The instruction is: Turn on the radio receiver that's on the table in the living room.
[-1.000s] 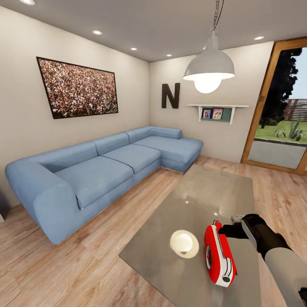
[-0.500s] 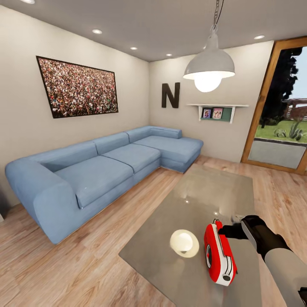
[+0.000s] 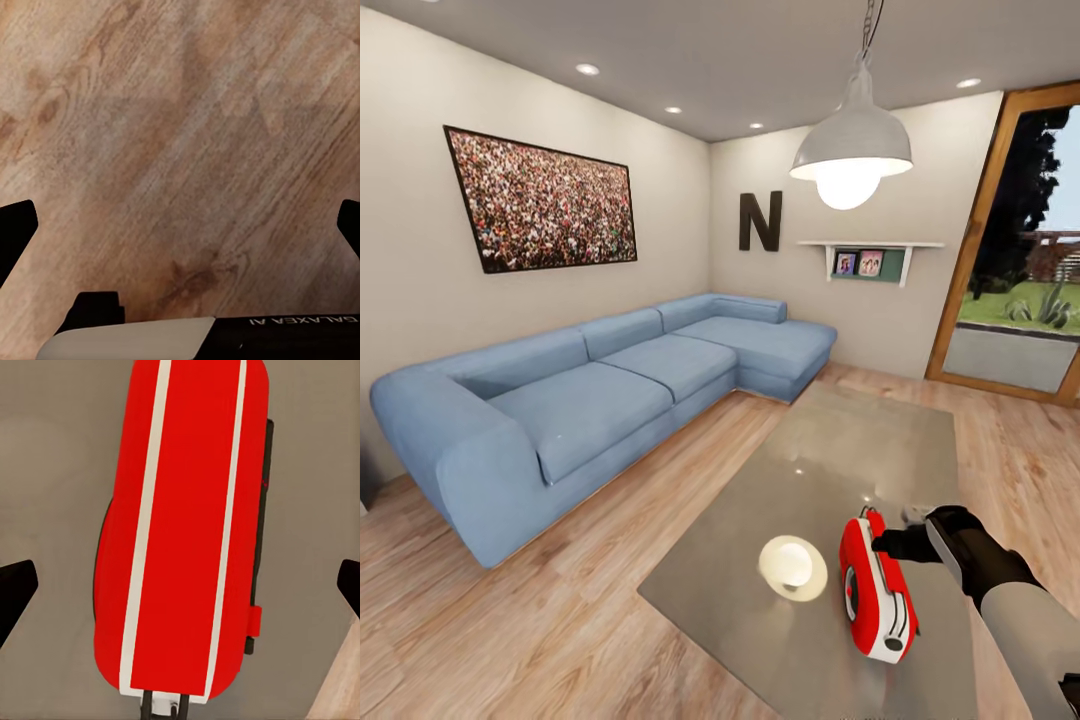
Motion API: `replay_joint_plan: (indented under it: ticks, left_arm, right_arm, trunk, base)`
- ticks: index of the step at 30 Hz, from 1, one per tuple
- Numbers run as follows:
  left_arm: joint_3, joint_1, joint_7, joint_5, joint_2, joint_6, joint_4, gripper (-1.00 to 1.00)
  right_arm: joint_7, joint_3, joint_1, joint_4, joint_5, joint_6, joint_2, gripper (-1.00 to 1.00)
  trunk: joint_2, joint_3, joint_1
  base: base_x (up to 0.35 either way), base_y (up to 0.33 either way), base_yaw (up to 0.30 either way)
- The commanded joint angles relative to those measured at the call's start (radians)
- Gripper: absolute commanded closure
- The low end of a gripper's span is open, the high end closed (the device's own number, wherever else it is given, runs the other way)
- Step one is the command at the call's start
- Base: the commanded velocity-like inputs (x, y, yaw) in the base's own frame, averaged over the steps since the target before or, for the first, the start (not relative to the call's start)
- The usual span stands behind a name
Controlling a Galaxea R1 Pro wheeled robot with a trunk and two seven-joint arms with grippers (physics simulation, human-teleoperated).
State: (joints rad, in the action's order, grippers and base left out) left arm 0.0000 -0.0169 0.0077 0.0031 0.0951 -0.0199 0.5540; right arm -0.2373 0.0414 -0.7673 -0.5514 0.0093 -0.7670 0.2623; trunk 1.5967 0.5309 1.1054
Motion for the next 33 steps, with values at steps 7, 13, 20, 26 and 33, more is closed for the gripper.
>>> replay_joint_plan:
  ticks: [7,13,20,26,33]
  left_arm:
    - [0.000,0.000,0.000,0.000,0.000,0.000,0.000,-1.00]
    - [0.000,0.000,0.000,0.000,0.000,0.000,0.000,-1.00]
    - [0.000,0.000,0.000,0.000,0.000,0.000,0.000,-1.00]
    - [0.000,0.000,0.000,0.000,0.000,0.000,0.000,-1.00]
    - [0.000,0.000,0.000,0.000,0.000,0.000,0.000,-1.00]
  right_arm:
    - [-0.002,0.000,0.000,0.008,0.000,0.000,-0.009,-1.00]
    - [-0.002,0.000,0.000,0.008,0.000,0.000,-0.016,-1.00]
    - [-0.001,0.000,0.000,0.009,0.001,0.000,-0.017,-1.00]
    - [-0.001,0.000,0.000,0.008,0.003,0.000,-0.017,-1.00]
    - [0.002,0.000,0.000,0.008,0.006,0.001,-0.016,-1.00]
  trunk:
    - [0.049,0.022,0.027]
    - [0.077,0.035,0.042]
    - [0.077,0.035,0.042]
    - [0.077,0.035,0.042]
    - [0.091,0.041,0.050]
  base:
    - [0.000,0.000,0.000]
    - [0.000,0.000,0.000]
    - [0.000,0.000,0.000]
    - [0.000,0.000,0.000]
    - [0.000,0.000,0.000]
